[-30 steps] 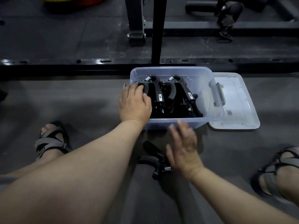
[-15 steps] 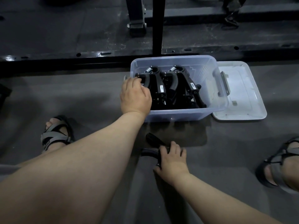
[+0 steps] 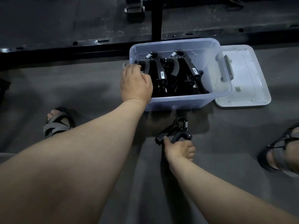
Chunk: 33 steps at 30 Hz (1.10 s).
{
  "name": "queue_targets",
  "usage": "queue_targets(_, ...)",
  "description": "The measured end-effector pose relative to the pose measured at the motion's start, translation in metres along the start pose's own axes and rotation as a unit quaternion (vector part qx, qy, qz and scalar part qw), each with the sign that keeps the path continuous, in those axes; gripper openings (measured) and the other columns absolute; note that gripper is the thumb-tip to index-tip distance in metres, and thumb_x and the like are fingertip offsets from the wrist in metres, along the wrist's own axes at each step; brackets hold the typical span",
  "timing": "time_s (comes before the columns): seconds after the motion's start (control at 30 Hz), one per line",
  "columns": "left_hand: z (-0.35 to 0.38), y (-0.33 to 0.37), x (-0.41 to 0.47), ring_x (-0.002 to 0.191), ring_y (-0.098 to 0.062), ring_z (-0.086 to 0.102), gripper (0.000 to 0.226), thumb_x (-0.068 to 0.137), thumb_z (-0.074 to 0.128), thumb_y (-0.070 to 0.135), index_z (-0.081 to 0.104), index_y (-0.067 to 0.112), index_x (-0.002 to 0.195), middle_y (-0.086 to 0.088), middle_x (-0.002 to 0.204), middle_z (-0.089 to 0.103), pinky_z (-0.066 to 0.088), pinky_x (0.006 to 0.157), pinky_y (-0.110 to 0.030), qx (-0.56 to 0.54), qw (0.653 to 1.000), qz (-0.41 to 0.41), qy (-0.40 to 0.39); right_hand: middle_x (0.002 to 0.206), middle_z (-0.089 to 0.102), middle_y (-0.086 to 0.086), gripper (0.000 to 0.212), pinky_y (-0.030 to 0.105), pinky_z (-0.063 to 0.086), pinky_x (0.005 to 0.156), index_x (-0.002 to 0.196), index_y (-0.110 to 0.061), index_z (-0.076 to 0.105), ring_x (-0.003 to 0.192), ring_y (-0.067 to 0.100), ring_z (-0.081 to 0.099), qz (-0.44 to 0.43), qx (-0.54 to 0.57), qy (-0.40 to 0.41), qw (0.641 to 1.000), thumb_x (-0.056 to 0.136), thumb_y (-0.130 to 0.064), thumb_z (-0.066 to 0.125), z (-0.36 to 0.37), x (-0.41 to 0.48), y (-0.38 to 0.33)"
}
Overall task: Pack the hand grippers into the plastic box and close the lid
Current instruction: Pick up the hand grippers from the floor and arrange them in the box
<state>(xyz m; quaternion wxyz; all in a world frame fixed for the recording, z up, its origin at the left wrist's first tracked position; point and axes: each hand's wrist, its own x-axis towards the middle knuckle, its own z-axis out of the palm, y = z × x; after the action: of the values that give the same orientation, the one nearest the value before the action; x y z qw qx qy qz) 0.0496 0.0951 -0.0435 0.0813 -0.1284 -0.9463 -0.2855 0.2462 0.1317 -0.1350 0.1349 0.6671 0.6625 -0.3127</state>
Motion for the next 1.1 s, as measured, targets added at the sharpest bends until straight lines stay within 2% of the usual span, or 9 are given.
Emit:
queue_targets(0.3,0.003,-0.001,0.001,0.130,-0.027,0.043,0.045,0.083,0.033,0.025,0.062,0.009,0.113,-0.007,0.126,0.060,0.032,0.110,-0.037,0.008,1.000,0.007,0.003,0.127,0.052,0.013,0.055,0.039,0.037,0.101,0.124,-0.009,0.052,0.121,0.033,0.049,-0.163,-0.147,-0.014,0.975,0.088,-0.050,0.055,-0.018,0.034,0.011)
queue_targets(0.37,0.002,-0.001,0.000,0.131,-0.028,0.041,0.045,0.083,0.033,0.025,0.062,0.008,0.114,-0.008,0.126,0.059,0.031,0.111,-0.037,0.009,1.000,0.005,0.003,0.117,0.056,0.014,0.040,0.035,0.044,0.091,0.114,-0.007,0.051,0.109,0.033,0.056,-0.180,-0.055,-0.043,0.981,0.087,-0.035,0.061,-0.024,0.040,0.014)
queue_targets(0.43,0.002,-0.001,0.000,0.132,-0.028,0.040,0.045,0.084,0.033,0.024,0.062,0.008,0.114,-0.008,0.127,0.059,0.030,0.112,-0.037,0.007,1.000,0.004,0.001,0.099,0.063,0.015,0.025,0.032,0.051,0.073,0.097,-0.011,0.048,0.080,0.026,0.062,-0.174,0.085,-0.127,0.973,0.085,-0.022,0.068,-0.034,0.043,0.013)
queue_targets(0.53,0.000,0.001,-0.001,0.132,-0.027,0.040,0.044,0.084,0.034,0.024,0.061,0.008,0.114,-0.008,0.127,0.059,0.029,0.111,-0.036,0.005,1.000,0.000,-0.009,0.068,0.059,0.007,0.019,0.021,0.046,0.047,0.082,-0.014,0.053,0.048,0.012,0.051,-0.103,0.185,-0.375,0.903,0.088,-0.017,0.070,-0.066,0.039,0.002)
queue_targets(0.67,-0.001,0.001,-0.001,0.135,-0.027,0.036,0.042,0.087,0.035,0.023,0.060,0.008,0.117,-0.008,0.130,0.057,0.029,0.111,-0.037,0.002,1.000,0.001,-0.013,0.066,0.048,0.004,0.020,0.022,0.038,0.054,0.090,-0.015,0.055,0.057,0.013,0.044,-0.098,0.112,-0.613,0.776,0.085,-0.022,0.073,-0.131,0.048,-0.020)
queue_targets(0.77,0.000,0.001,-0.002,0.134,-0.029,0.037,0.041,0.087,0.036,0.022,0.060,0.006,0.117,-0.011,0.130,0.056,0.029,0.112,-0.038,0.001,1.000,0.008,-0.008,0.074,0.049,0.006,0.032,0.023,0.041,0.061,0.105,-0.009,0.061,0.065,0.015,0.047,-0.176,0.079,-0.691,0.697,0.082,-0.027,0.074,-0.193,0.056,-0.044)
queue_targets(0.93,0.000,0.002,-0.001,0.130,-0.030,0.040,0.038,0.087,0.039,0.020,0.061,0.007,0.114,-0.012,0.128,0.057,0.029,0.112,-0.038,-0.003,1.000,0.003,0.005,0.086,0.067,0.008,0.048,0.030,0.058,0.070,0.108,-0.008,0.069,0.076,0.016,0.068,-0.282,0.217,-0.580,0.733,0.066,-0.023,0.087,-0.292,0.061,-0.089)
queue_targets(1.03,0.001,0.002,-0.001,0.134,-0.031,0.038,0.037,0.087,0.040,0.018,0.062,0.006,0.115,-0.012,0.128,0.058,0.027,0.114,-0.038,0.005,1.000,0.010,0.011,0.089,0.064,0.007,0.027,0.031,0.059,0.070,0.105,-0.008,0.067,0.077,0.017,0.065,-0.319,0.248,-0.434,0.805,0.083,-0.022,0.072,-0.312,0.065,-0.117)
queue_targets(1.1,0.001,0.001,-0.001,0.134,-0.032,0.039,0.036,0.087,0.042,0.015,0.062,0.005,0.115,-0.013,0.126,0.059,0.028,0.114,-0.039,0.009,1.000,0.012,0.015,0.088,0.062,0.013,0.012,0.037,0.061,0.070,0.097,-0.005,0.064,0.074,0.022,0.064,-0.336,0.206,-0.287,0.873,0.094,-0.016,0.061,-0.298,0.067,-0.132)
